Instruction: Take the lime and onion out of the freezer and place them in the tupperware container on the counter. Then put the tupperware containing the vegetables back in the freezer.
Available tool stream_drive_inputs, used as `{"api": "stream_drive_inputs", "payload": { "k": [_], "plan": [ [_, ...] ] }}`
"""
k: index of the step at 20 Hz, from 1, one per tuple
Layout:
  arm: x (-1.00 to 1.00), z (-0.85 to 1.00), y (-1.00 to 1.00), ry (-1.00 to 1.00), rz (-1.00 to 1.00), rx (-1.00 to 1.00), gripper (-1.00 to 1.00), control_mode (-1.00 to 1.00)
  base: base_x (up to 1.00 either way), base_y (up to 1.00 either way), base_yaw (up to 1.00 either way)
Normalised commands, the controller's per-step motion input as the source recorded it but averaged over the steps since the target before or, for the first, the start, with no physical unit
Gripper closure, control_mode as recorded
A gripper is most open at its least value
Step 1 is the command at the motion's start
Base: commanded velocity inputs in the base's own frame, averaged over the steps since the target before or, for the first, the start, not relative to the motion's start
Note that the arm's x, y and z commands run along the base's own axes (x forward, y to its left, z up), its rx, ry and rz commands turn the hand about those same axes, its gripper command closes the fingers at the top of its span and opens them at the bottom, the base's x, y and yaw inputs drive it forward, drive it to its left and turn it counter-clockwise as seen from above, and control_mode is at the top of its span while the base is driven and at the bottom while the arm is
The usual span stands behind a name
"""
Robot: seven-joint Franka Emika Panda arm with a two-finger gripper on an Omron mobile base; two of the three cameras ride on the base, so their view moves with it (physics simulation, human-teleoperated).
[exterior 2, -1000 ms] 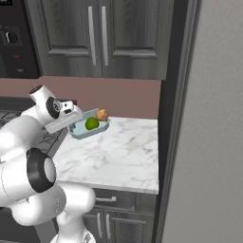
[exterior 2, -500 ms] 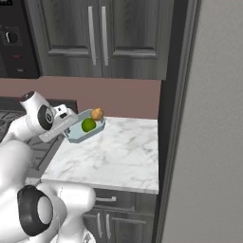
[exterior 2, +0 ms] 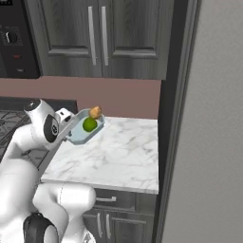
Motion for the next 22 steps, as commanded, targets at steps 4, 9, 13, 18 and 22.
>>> {"api": "stream_drive_inputs", "payload": {
  "k": [4,9,13,18,22],
  "plan": [
    [-0.13,0.09,-0.09,0.0,0.22,-0.14,1.0,-1.0,0.0,0.0,0.0],
    [-0.29,0.2,-0.22,-0.02,0.17,-0.11,1.0,-1.0,0.0,0.0,0.0],
    [-0.28,0.55,-0.19,0.0,0.13,0.0,1.0,-1.0,0.0,0.0,0.0],
    [-0.36,0.57,-0.09,0.0,0.09,0.0,1.0,-1.0,0.0,0.0,0.0],
    [-0.47,0.43,-0.02,0.0,0.09,-0.01,1.0,-1.0,0.0,0.0,0.0]
  ]
}}
